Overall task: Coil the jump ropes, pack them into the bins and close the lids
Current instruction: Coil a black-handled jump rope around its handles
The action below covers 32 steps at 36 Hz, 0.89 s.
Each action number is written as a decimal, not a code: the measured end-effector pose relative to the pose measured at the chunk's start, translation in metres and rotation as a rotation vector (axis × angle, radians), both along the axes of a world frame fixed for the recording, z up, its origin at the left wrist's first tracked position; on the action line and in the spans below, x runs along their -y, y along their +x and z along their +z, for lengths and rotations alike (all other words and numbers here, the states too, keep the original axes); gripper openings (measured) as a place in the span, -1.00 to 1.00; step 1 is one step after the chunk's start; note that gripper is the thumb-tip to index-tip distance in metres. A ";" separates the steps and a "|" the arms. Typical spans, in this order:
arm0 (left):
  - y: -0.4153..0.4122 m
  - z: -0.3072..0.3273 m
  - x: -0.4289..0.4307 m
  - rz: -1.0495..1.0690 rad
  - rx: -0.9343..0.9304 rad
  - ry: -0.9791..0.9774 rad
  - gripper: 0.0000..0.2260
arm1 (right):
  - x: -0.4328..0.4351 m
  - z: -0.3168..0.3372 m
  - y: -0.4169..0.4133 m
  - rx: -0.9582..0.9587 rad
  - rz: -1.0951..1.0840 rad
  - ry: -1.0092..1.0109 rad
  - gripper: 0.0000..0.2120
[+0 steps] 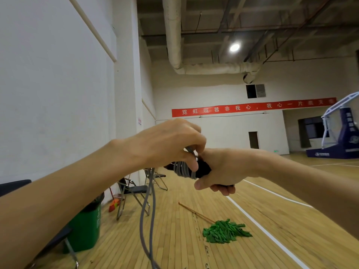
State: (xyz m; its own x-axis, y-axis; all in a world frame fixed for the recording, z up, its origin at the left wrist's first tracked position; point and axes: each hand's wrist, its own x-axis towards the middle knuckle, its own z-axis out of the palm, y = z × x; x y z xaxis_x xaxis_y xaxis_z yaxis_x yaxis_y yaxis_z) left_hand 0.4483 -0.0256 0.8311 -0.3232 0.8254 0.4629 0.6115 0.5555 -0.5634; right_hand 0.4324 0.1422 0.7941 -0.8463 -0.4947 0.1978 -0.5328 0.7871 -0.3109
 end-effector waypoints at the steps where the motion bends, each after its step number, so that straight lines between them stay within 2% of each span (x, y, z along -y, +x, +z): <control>1: -0.001 0.001 0.001 0.019 0.051 0.024 -0.79 | 0.000 -0.001 0.001 -0.007 0.011 0.011 -0.75; 6: -0.001 0.001 0.010 0.090 0.347 0.184 -0.77 | 0.000 -0.004 0.006 -0.001 0.072 0.035 -0.63; 13: 0.004 0.000 0.012 0.109 0.608 0.180 -0.83 | 0.002 -0.010 0.014 0.064 0.133 0.084 -0.67; 16: 0.006 0.004 0.014 0.103 0.673 0.223 -0.83 | 0.000 -0.008 0.012 0.087 0.133 0.050 -0.70; 21: 0.009 0.011 0.015 0.110 0.727 0.267 -0.79 | -0.001 -0.006 0.008 0.007 0.093 0.074 -0.84; 32: 0.007 0.011 0.020 0.120 0.887 0.224 -0.80 | 0.003 -0.005 0.021 -0.221 0.144 0.334 -0.87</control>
State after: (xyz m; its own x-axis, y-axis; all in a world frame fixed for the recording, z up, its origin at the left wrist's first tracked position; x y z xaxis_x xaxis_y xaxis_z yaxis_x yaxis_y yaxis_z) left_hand 0.4550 -0.0459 0.8425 -0.7137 0.6843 0.1494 0.6991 0.6827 0.2126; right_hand 0.4531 0.1397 0.7887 -0.7187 -0.6728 0.1755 -0.6702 0.7376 0.0831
